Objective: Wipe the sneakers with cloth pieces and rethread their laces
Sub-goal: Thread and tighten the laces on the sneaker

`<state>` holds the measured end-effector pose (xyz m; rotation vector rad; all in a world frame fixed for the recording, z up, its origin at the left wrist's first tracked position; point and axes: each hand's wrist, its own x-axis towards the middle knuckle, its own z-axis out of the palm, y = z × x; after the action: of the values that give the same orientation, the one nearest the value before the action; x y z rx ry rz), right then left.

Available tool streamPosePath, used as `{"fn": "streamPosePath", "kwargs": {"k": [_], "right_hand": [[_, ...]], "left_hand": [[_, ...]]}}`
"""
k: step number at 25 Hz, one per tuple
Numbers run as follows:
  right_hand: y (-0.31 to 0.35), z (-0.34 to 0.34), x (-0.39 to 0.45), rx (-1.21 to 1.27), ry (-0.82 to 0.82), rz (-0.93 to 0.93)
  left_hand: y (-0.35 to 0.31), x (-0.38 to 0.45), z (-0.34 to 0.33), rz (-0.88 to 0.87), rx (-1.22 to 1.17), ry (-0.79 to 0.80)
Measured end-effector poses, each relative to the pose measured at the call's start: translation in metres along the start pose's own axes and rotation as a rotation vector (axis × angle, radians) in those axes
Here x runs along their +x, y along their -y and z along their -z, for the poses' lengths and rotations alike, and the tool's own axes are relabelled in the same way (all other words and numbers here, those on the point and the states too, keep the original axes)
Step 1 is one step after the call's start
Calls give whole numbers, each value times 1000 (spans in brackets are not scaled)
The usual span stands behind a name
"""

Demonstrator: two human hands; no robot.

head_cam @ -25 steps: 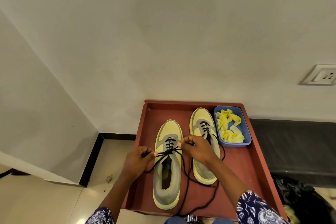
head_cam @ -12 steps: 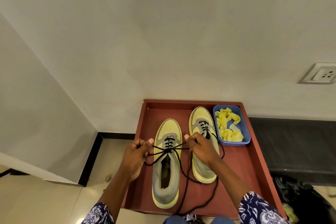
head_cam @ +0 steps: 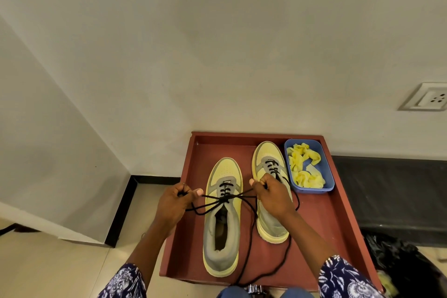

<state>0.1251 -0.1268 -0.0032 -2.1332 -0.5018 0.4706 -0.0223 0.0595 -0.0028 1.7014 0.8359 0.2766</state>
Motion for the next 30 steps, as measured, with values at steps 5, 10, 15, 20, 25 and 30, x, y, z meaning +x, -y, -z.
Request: {"fn": "streamPosePath", "kwargs": {"k": [5, 10, 15, 20, 25, 30], "right_hand": [[4, 4, 1, 111, -29, 6], [-4, -4, -3, -93, -175, 8], [-11, -7, -5, -307, -140, 56], [-12, 3, -6, -596, -45, 96], [-11, 11, -7, -730, 49, 158], [-7, 12, -12, -746, 87, 257]], "left_hand": [[7, -1, 0, 1, 57, -12], [10, -1, -2, 10, 112, -45], [11, -2, -2, 36, 118, -61], [11, -4, -6, 34, 164, -94], [17, -4, -5, 59, 156, -108], [15, -5, -11, 33, 151, -144]]}}
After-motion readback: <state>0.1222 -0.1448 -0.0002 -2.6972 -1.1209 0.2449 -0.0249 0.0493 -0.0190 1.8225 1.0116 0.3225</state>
